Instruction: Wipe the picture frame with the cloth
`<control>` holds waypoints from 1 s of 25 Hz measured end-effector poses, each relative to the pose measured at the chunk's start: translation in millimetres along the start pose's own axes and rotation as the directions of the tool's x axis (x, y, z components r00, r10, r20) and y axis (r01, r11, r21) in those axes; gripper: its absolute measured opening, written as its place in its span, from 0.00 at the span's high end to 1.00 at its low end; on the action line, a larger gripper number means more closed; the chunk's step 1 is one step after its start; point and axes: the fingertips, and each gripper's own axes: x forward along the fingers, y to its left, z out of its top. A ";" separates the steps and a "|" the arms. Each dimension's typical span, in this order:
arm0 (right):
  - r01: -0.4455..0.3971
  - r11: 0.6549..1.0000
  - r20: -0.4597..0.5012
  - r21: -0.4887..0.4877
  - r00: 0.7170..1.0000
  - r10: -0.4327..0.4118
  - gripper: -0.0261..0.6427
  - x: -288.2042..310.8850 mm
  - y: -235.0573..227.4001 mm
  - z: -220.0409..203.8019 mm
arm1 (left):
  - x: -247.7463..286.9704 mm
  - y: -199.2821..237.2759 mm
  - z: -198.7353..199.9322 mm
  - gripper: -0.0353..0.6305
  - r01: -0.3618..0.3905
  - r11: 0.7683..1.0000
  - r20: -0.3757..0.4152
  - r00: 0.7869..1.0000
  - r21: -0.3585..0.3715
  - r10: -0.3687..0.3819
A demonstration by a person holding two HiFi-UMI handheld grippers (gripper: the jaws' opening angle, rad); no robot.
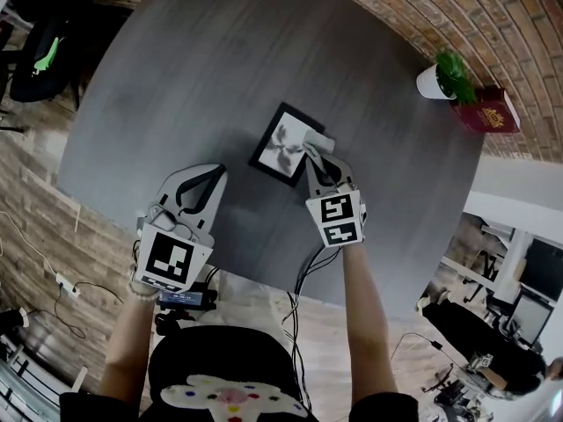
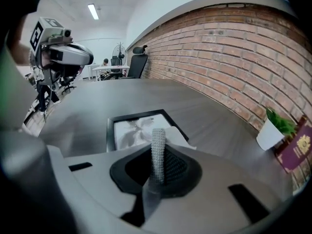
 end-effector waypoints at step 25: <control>-0.175 0.984 0.015 -0.039 0.984 0.176 0.92 -31.2 69.6 -21.0 | 6.7 -3.5 3.0 0.93 0.020 1.000 0.003 1.000 0.011 -0.020</control>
